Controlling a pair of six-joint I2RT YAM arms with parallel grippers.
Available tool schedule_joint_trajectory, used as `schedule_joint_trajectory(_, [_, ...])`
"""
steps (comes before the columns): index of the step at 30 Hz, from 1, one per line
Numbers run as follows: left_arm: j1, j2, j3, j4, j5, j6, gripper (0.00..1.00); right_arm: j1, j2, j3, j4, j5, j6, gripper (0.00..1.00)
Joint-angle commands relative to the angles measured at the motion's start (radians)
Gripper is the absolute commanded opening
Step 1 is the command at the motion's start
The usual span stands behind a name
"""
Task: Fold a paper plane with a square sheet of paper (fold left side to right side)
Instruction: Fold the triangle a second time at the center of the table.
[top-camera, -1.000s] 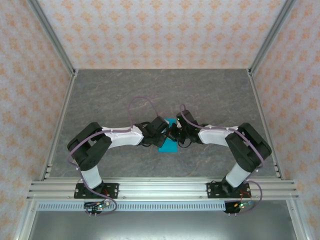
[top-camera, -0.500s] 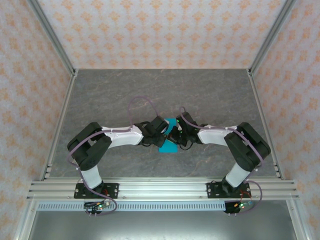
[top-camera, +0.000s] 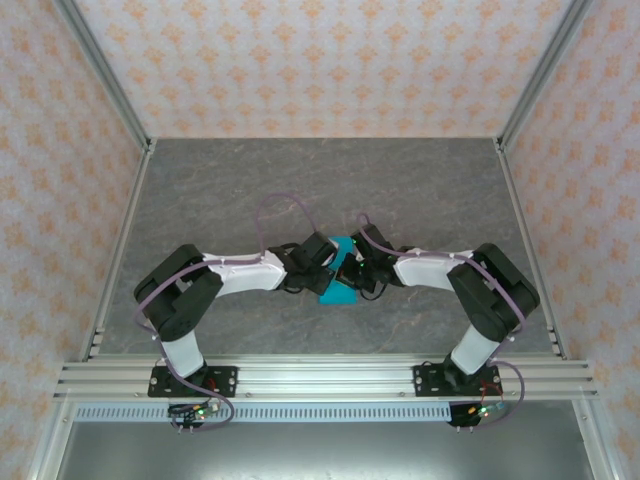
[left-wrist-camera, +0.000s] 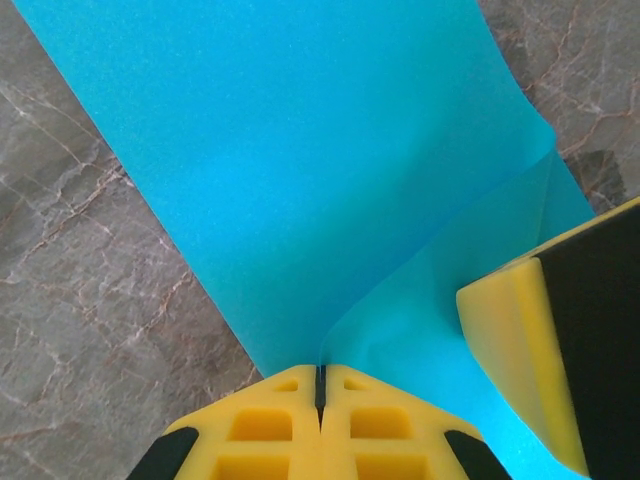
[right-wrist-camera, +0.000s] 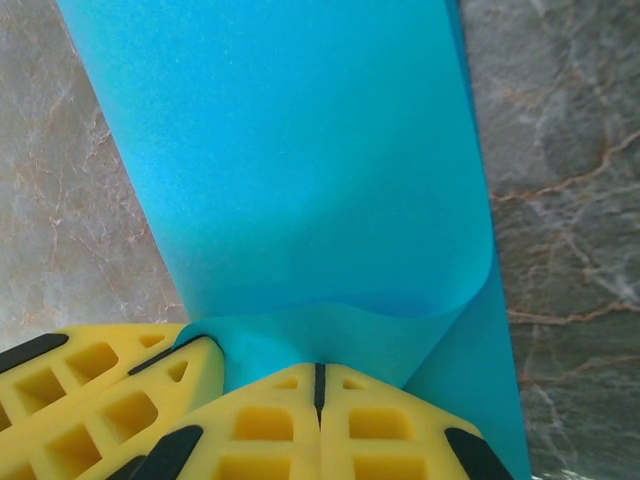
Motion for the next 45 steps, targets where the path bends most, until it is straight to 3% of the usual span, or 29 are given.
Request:
schedule_joint_trajectory(1, [0.004, -0.094, -0.015, -0.051, -0.044, -0.006, 0.09, 0.005, 0.029, 0.001, -0.057, 0.046, -0.010, 0.00])
schedule_joint_trajectory(5, [0.003, -0.180, -0.021, -0.080, -0.081, -0.007, 0.23, 0.004, 0.031, -0.004, -0.058, 0.051, -0.008, 0.00])
schedule_joint_trajectory(8, [0.005, -0.228, -0.032, -0.092, -0.073, -0.014, 0.27, 0.004, 0.029, -0.005, -0.062, 0.052, -0.008, 0.00])
schedule_joint_trajectory(17, [0.005, -0.235, -0.124, 0.080, 0.277, -0.135, 0.20, 0.004, 0.025, -0.006, -0.058, 0.050, -0.006, 0.00])
schedule_joint_trajectory(21, [0.005, -0.207, -0.131, 0.129, 0.343, -0.164, 0.20, 0.004, 0.025, -0.005, -0.058, 0.048, -0.007, 0.00])
schedule_joint_trajectory(30, [0.006, -0.104, -0.116, 0.107, 0.315, -0.170, 0.17, 0.004, 0.021, -0.005, -0.062, 0.043, -0.008, 0.00])
schedule_joint_trajectory(45, [0.005, -0.097, -0.177, 0.111, 0.262, -0.187, 0.14, 0.004, 0.023, 0.005, -0.079, 0.046, -0.018, 0.00])
